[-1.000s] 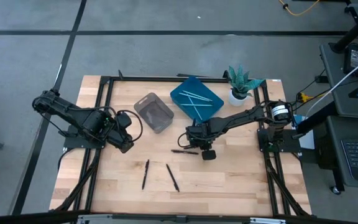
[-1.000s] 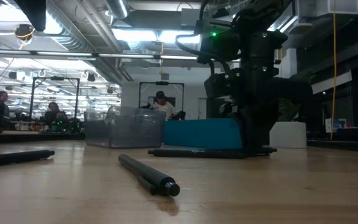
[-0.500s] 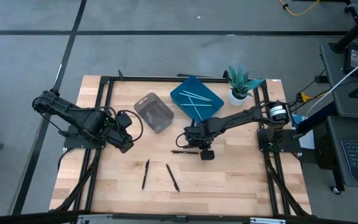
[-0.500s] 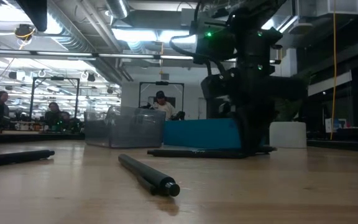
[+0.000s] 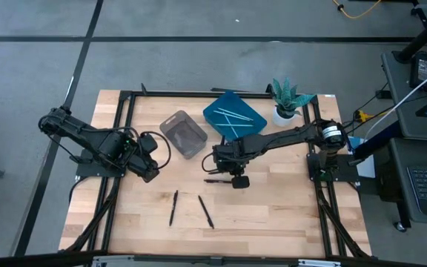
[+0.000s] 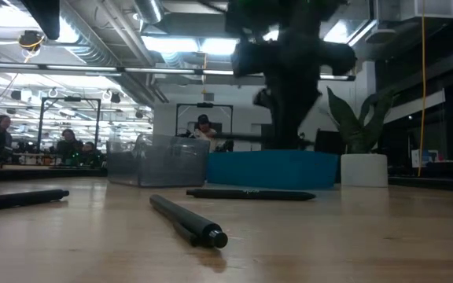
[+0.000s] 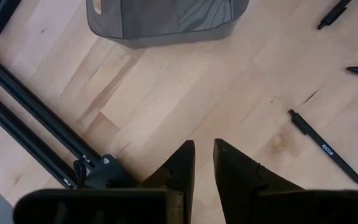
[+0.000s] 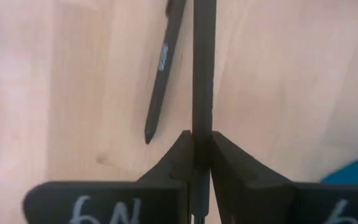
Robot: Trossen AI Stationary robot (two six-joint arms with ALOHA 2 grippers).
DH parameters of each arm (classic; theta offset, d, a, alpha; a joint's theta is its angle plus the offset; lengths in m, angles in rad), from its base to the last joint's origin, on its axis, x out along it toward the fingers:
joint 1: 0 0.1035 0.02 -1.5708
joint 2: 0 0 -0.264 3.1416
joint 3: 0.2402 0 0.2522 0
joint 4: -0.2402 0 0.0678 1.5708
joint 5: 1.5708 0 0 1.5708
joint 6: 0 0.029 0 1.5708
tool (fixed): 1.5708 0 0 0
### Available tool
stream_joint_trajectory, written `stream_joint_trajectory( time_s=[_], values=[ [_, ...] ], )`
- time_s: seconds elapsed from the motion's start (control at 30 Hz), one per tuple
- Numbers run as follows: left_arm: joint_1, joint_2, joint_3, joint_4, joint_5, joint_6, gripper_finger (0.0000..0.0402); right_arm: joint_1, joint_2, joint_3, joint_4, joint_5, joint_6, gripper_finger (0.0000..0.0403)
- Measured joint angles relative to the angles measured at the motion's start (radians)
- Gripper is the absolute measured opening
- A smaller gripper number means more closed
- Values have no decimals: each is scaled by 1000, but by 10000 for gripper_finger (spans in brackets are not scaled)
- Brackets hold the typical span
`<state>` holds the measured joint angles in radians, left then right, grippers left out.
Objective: Sort pens & pencils
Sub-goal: Put the black pen into the black bin
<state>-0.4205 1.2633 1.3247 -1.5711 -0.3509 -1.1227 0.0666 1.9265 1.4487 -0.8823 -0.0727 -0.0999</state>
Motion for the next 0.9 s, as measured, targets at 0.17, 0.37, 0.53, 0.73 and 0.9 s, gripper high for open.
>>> stream_joint_trajectory(
  time_s=[0.17,0.37,0.53,0.73,0.9],
  values=[
    [0,0,0,0,-5,1,54,0,-1,108,-59,37,-41,37],
    [0,0,0,0,-5,1,54,-30,-3,224,-91,66,-96,37],
    [0,0,0,0,-6,1,54,-74,8,283,-131,65,-104,37],
    [1,0,0,0,-14,1,54,-96,82,390,-166,64,-123,37],
    [1,0,0,0,-18,1,54,-96,181,562,-231,62,-153,37]
  ],
)
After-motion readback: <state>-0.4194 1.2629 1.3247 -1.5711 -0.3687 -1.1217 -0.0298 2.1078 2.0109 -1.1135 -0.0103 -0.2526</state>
